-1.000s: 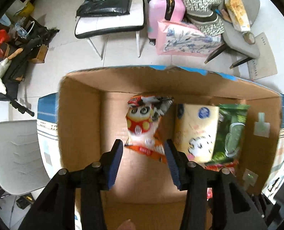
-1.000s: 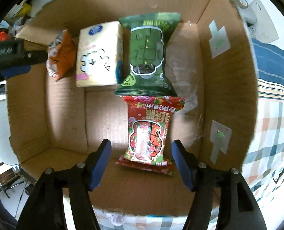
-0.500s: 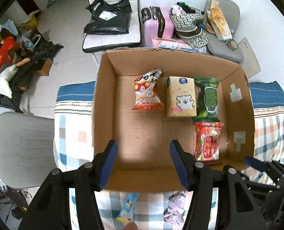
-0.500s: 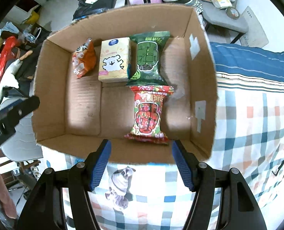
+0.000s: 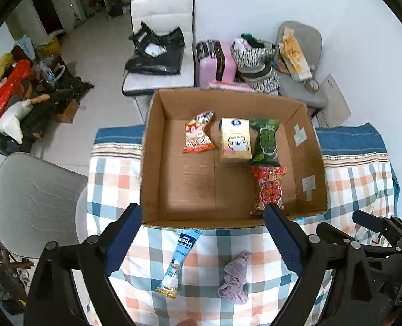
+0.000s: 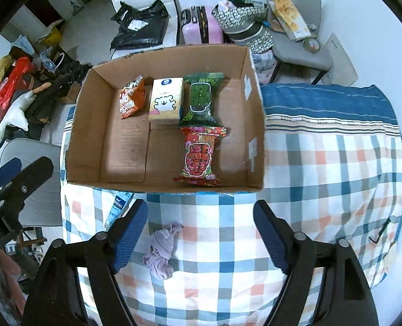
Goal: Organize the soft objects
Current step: 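Move both tools back toward the blue tube and lilac sock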
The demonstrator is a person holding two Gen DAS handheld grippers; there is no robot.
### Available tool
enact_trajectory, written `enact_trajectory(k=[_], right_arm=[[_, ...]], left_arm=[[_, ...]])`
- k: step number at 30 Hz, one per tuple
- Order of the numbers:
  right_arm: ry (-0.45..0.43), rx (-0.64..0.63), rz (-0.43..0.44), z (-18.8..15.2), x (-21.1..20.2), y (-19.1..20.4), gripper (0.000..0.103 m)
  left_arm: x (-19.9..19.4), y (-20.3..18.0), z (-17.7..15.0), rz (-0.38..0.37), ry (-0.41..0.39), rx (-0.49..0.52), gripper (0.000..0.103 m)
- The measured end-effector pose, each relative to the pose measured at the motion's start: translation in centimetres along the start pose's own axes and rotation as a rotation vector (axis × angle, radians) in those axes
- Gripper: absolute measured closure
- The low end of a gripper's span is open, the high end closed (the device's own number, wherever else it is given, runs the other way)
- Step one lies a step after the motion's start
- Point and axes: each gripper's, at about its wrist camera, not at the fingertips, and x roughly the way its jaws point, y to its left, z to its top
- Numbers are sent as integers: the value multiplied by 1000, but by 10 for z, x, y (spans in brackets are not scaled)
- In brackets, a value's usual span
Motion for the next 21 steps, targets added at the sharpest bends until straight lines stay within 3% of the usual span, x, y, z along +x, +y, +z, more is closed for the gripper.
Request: enact_trajectory(k=[2, 11, 17, 21], right_arm=[[-16, 5, -3, -5, -7, -1, 4], [-102, 28, -7, -25, -42, -4, 3], [-116, 18, 29, -35, -52, 7, 3], [-70, 4, 53, -49, -35, 18, 3]], left_arm=[[-11, 1, -4, 10, -27, -7, 3], [-41, 8, -22, 61, -109, -20, 1], [-45, 13, -34, 87, -117, -14, 1], [-34, 27, -51, 93, -78, -37, 1]])
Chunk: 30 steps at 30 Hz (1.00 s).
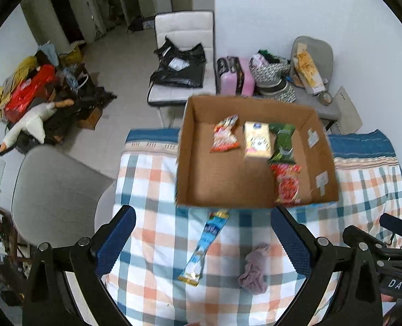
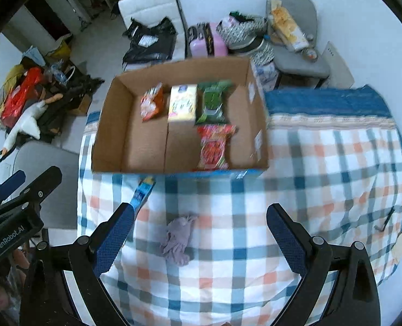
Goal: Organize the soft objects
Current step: 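Move both tools back toward the blue tube and lilac sock, then grasp the blue Nestle tube with left tool while right tool grasps lilac sock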
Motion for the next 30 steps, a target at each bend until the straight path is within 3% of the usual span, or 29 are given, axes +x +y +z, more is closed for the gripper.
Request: enact_trajectory(k=[5, 9, 11, 14, 16, 18, 21, 23, 25, 27, 30], right_arm=[[183, 7, 35, -36, 80, 12, 3], [338, 49, 75, -65, 156, 20, 4], [385, 81, 103, -74, 183, 21, 9], [456, 106, 114, -85, 219, 24, 32], [513, 119, 127, -95, 238, 23, 57], [519, 131, 133, -102, 240, 19, 67], [503, 127, 115, -106, 232, 13, 70], [497, 118, 97, -109, 226, 8, 70], [492, 116, 82, -110, 221, 2, 70], [492, 116, 75, -111, 218, -3, 70], [489, 116, 50, -114, 213, -10, 70]], left_arm=[[39, 22, -38, 65, 75, -21, 1], [86, 37, -72, 130, 189, -43, 1], [109, 44, -83, 137, 246, -47, 1], [136, 43, -87, 144, 287, -28, 1], [150, 37, -84, 136, 307, -9, 1], [170, 27, -82, 125, 329, 38, 1], [201, 11, -80, 96, 384, 105, 2], [222, 2, -82, 75, 427, 138, 11], [237, -3, -85, 74, 463, 158, 37], [246, -5, -90, 34, 496, 143, 54], [237, -5, -97, 28, 484, 111, 71]])
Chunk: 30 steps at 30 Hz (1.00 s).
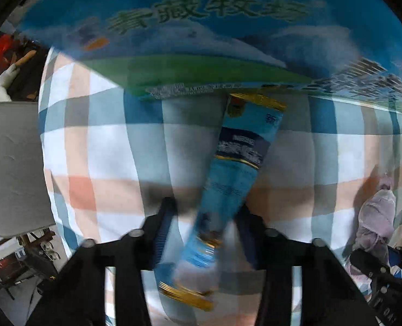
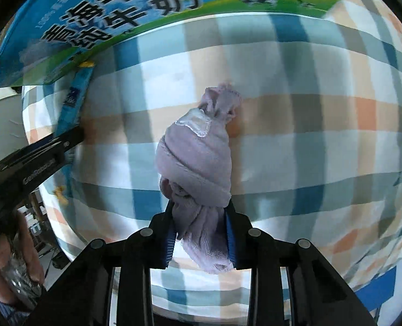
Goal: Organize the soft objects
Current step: 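Grasp the blue Nestle tube with left tool while right tool grasps lilac sock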
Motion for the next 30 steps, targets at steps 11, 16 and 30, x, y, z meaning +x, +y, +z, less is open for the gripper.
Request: enact_trajectory(k=[11, 16, 30], right_arm=[[43, 4, 34, 5, 5, -21, 65], [6, -20, 40, 15, -12, -23, 42], [75, -35, 95, 11, 13, -17, 65]], left_arm=[[-13, 2, -75, -114, 88, -137, 73], [-41, 21, -69, -124, 18, -144, 61], [5, -5, -41, -88, 114, -14, 75]])
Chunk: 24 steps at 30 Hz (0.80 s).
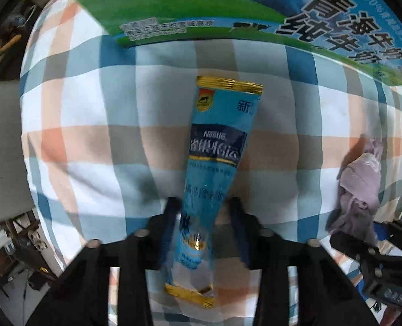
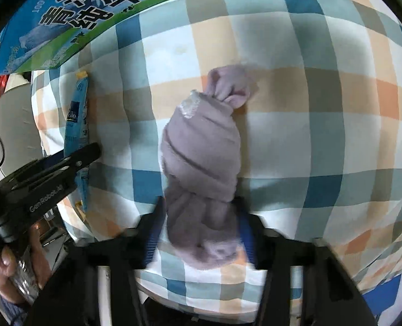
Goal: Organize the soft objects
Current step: 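Grasp the blue Nestle tube with left tool while right tool grasps lilac sock, then carry tube and sock into the box and open both tools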
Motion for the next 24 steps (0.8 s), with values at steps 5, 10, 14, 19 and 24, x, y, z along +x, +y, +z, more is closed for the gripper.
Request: enact_trajectory(k=[5, 10, 14, 19, 24], right_arm=[[-18, 4, 1, -4, -2, 0, 76], [-47, -11, 7, -8, -11, 8, 80], [-80, -45, 23, -14, -33, 13, 81], [-133, -92, 53, -30, -69, 23, 81], [-208, -134, 109, -39, -119, 37, 81]], left_arm=[[-14, 11, -13, -31, -20, -116, 86], [-23, 4, -54, -55, -37, -129, 88], [-47, -29, -70, -71, -68, -127, 88], [-104, -46, -99, -122, -158, -111, 89], [-168, -56, -95, -174, -247, -63, 89]])
